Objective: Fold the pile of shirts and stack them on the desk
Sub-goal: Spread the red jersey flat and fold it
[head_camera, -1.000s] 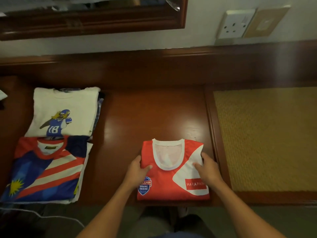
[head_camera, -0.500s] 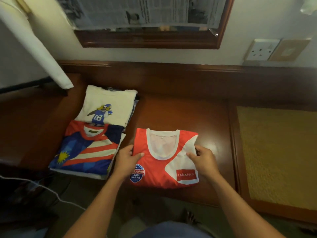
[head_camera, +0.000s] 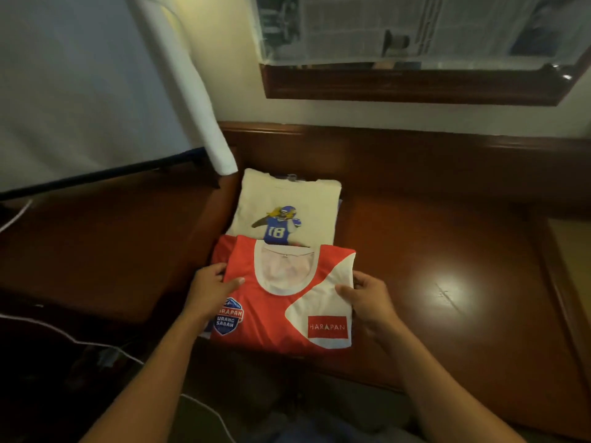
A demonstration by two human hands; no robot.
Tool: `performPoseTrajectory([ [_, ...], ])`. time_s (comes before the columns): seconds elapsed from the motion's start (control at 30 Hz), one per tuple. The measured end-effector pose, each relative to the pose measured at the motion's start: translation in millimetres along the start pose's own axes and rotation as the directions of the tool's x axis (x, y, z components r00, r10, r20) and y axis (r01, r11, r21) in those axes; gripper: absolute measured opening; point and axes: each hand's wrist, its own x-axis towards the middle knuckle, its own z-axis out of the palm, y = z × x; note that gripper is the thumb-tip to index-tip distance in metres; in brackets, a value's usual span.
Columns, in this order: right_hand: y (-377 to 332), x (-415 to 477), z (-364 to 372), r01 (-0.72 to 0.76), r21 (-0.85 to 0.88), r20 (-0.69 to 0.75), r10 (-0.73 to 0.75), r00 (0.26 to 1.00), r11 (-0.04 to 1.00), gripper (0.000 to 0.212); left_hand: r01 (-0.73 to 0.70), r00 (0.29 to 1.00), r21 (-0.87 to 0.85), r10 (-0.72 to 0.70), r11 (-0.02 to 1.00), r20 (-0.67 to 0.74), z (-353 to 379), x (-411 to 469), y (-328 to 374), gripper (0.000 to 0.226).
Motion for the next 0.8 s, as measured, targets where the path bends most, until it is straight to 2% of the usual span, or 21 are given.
performPoseTrajectory([
  [0.17,-2.7,14.3,66.9,-0.029,0.062,0.003,0.029,1.000,0.998,0.026,-0.007,1.000,0.035,0.007,0.999,0.009,-51.5,43.9,-12.4,0.030],
  [0.3,6.7,36.9,87.7,-0.105,0.036,-0.062,0.107,0.992,0.994,0.026,-0.035,0.999,0.180,0.030,0.983,0.031,-60.3,80.3,-25.4,0.023],
  [0.4,17.7,47.6,90.0,-0.173,-0.089,-0.160,0.157,0.974,0.981,0.029,-0.051,0.998,0.291,0.043,0.955,0.035,-51.3,94.2,-34.7,0.024],
  [0.43,20.6,47.7,90.2,-0.163,-0.171,-0.214,0.125,0.969,0.972,0.030,-0.056,0.998,0.322,0.057,0.945,0.006,-46.6,94.8,-37.7,0.029],
  [0.5,24.6,42.9,93.4,-0.089,-0.374,-0.330,-0.042,0.943,0.923,0.032,-0.086,0.988,0.421,0.132,0.903,-0.080,-34.0,87.8,-45.2,0.039],
  [0.57,31.7,36.3,101.5,0.014,-0.592,-0.327,-0.256,0.909,0.806,0.045,-0.197,0.948,0.588,0.306,0.785,-0.091,-20.1,76.6,-55.2,0.050],
  [0.63,36.6,30.8,116.8,0.106,-0.804,-0.138,-0.357,0.924,0.585,0.063,-0.345,0.900,0.694,0.432,0.632,0.054,-4.4,73.0,-67.0,0.059],
  [0.7,44.4,33.2,133.1,0.205,-0.923,0.077,-0.366,0.927,0.326,0.072,-0.427,0.877,0.761,0.427,0.489,0.218,8.9,78.9,-82.4,0.062],
  [0.73,50.7,36.5,138.9,0.229,-0.941,0.134,-0.347,0.928,0.250,0.074,-0.441,0.878,0.776,0.395,0.450,0.270,13.4,82.9,-91.4,0.065],
  [0.8,67.1,44.6,142.7,0.229,-0.949,0.162,-0.290,0.943,0.217,0.074,-0.444,0.886,0.787,0.341,0.429,0.314,18.5,89.0,-107.8,0.071],
])
